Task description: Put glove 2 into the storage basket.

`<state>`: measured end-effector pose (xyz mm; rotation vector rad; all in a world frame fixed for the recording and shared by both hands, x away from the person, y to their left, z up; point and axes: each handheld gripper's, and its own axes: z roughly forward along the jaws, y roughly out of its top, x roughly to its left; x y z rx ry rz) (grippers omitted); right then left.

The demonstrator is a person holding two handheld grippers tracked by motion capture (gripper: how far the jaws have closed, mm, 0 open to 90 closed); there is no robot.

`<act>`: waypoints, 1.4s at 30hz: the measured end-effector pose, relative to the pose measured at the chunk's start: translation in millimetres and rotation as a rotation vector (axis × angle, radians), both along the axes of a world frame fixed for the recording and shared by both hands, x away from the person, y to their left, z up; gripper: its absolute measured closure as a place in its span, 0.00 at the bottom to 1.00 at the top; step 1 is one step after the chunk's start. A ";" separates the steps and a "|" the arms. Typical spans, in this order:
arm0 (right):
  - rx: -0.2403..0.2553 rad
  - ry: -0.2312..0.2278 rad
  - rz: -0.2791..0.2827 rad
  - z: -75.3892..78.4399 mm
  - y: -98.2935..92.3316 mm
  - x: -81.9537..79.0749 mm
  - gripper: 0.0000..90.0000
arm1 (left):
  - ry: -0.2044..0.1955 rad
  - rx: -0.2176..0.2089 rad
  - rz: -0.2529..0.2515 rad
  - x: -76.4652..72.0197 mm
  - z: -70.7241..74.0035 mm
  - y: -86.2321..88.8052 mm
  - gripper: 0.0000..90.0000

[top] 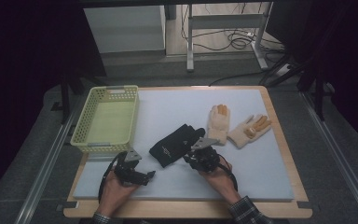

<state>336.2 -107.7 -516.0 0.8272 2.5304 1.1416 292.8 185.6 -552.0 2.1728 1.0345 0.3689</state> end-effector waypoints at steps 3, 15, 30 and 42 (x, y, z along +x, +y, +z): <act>-0.004 -0.009 -0.030 1.4 -18.2 -0.9 0.68 | 0.000 0.000 0.000 0.0 0.0 -0.1 0.02; -0.018 -0.012 -0.102 1.8 -64.4 -5.9 0.35 | 0.005 -0.004 0.003 0.4 0.0 -0.3 0.02; -0.050 -0.003 -0.152 -16.8 -101.4 -3.7 0.21 | 0.005 -0.006 0.002 0.5 0.0 -0.2 0.02; -0.064 -0.016 -0.159 -17.8 -100.1 -5.0 0.20 | 0.013 -0.019 -0.027 1.3 4.6 -1.7 0.02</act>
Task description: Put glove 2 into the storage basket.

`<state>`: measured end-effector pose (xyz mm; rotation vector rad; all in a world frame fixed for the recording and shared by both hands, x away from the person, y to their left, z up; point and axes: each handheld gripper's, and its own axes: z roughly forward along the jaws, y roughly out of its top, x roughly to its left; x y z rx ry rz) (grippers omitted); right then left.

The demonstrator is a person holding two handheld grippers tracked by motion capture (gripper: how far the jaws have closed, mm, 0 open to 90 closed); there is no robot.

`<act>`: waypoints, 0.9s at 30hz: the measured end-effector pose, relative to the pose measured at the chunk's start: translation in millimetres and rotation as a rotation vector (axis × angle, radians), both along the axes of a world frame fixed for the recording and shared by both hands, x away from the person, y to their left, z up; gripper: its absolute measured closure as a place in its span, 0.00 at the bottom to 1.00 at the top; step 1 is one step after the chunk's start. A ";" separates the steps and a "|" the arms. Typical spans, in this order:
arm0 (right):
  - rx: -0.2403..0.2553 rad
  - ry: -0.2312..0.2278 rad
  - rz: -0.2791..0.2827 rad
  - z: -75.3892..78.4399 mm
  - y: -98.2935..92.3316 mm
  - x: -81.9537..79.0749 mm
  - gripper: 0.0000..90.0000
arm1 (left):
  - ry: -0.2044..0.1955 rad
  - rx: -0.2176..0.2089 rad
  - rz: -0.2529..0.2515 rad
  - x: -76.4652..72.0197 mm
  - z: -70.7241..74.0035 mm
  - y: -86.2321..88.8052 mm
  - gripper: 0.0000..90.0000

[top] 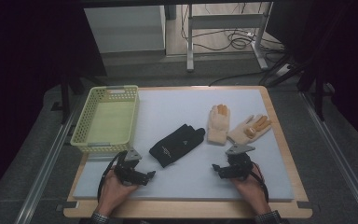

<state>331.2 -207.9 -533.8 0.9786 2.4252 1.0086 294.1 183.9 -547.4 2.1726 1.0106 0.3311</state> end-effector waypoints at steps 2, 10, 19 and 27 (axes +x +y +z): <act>0.000 0.000 0.000 0.0 0.0 -0.1 0.20 | -0.003 -0.003 -0.018 0.0 4.5 -3.5 0.01; -0.002 -0.004 0.000 -0.1 0.1 -0.2 0.20 | -0.020 -0.003 -0.066 14.1 27.6 -20.5 0.00; -0.002 -0.003 0.000 -0.2 0.0 -0.2 0.20 | -0.016 0.032 -0.124 49.4 47.9 -56.4 0.00; -0.001 -0.003 -0.001 -0.2 0.0 -0.2 0.20 | 0.038 0.076 -0.125 88.0 36.0 -84.8 0.00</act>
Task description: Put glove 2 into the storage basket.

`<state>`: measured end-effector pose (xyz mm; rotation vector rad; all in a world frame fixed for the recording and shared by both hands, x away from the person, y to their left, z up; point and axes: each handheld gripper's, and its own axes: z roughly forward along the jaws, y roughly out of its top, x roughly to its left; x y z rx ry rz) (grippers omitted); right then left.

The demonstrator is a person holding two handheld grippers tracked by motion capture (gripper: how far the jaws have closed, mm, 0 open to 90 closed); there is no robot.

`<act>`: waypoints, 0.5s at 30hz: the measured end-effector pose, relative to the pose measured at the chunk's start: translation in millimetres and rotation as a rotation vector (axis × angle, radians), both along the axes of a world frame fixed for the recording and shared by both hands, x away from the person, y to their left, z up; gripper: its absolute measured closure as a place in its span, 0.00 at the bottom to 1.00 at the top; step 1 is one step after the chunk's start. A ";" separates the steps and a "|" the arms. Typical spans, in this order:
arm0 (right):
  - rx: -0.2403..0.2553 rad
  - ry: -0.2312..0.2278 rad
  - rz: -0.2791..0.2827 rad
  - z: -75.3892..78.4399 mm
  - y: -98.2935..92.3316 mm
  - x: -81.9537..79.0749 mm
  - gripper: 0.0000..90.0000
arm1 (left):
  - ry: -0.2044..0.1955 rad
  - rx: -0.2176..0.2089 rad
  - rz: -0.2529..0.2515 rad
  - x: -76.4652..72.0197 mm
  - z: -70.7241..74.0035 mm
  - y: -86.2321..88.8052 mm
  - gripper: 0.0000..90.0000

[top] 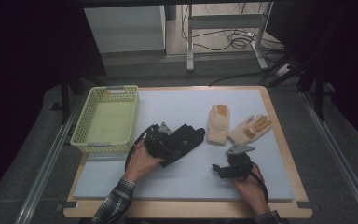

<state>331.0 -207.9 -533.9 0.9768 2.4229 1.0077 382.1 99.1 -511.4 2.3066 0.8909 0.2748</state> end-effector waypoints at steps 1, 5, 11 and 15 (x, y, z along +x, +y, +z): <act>0.000 0.000 0.000 0.0 0.0 0.0 0.20 | 0.000 0.000 0.000 0.0 0.0 0.0 0.00; 0.000 0.000 0.000 0.0 0.0 0.0 0.20 | 0.030 0.012 0.016 12.7 -13.9 -2.1 0.00; 0.000 0.000 0.000 -0.1 0.0 0.1 0.20 | 0.046 0.043 -0.064 7.4 -20.8 -9.3 0.00; 0.000 -0.001 0.001 -0.1 0.0 0.2 0.20 | 0.030 0.095 -0.070 3.1 -20.6 -16.2 0.00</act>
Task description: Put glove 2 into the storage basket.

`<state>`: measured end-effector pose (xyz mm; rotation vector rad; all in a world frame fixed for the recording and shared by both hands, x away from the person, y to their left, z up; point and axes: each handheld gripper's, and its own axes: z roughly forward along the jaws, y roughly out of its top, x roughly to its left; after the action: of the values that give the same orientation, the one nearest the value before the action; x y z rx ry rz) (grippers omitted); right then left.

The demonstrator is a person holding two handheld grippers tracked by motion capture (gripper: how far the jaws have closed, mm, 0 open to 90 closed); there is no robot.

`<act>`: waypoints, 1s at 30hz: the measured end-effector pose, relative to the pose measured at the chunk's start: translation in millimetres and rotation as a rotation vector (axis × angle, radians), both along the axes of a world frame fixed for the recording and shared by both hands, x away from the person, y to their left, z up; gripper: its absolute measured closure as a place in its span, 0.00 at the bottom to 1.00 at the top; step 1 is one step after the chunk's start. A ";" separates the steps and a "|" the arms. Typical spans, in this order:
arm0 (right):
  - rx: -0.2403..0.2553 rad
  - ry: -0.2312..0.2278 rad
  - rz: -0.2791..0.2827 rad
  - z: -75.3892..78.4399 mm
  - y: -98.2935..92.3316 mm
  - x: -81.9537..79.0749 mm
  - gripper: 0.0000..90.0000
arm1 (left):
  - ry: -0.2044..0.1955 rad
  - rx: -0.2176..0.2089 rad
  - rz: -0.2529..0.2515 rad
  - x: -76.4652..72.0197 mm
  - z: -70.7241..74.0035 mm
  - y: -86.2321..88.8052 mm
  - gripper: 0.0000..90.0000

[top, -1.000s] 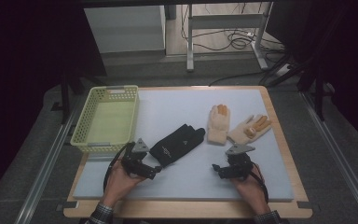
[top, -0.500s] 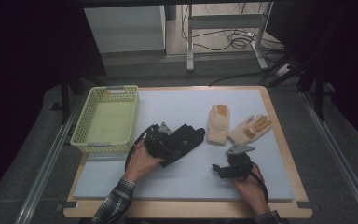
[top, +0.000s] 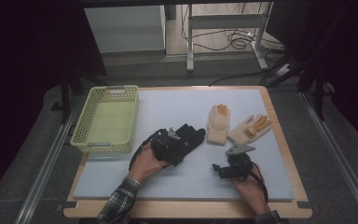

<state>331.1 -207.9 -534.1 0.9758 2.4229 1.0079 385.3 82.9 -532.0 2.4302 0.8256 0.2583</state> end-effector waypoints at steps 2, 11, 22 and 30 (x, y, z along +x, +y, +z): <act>0.000 -0.001 0.000 0.0 0.0 0.0 0.20 | 0.003 -0.005 0.010 2.8 -0.4 1.1 0.00; 0.000 0.000 0.000 0.0 0.1 -0.1 0.20 | 0.032 0.000 0.009 8.8 3.4 3.7 0.08; -0.001 0.000 -0.001 -0.1 0.1 -0.1 0.20 | 0.038 -0.013 -0.024 4.4 11.4 5.6 0.60; -0.001 -0.001 -0.001 0.0 0.1 -0.2 0.20 | 0.049 -0.074 0.071 4.0 12.7 8.6 0.76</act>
<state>331.0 -207.8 -534.1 0.9758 2.4223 1.0065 389.3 91.5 -519.3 2.3498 0.9277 0.1921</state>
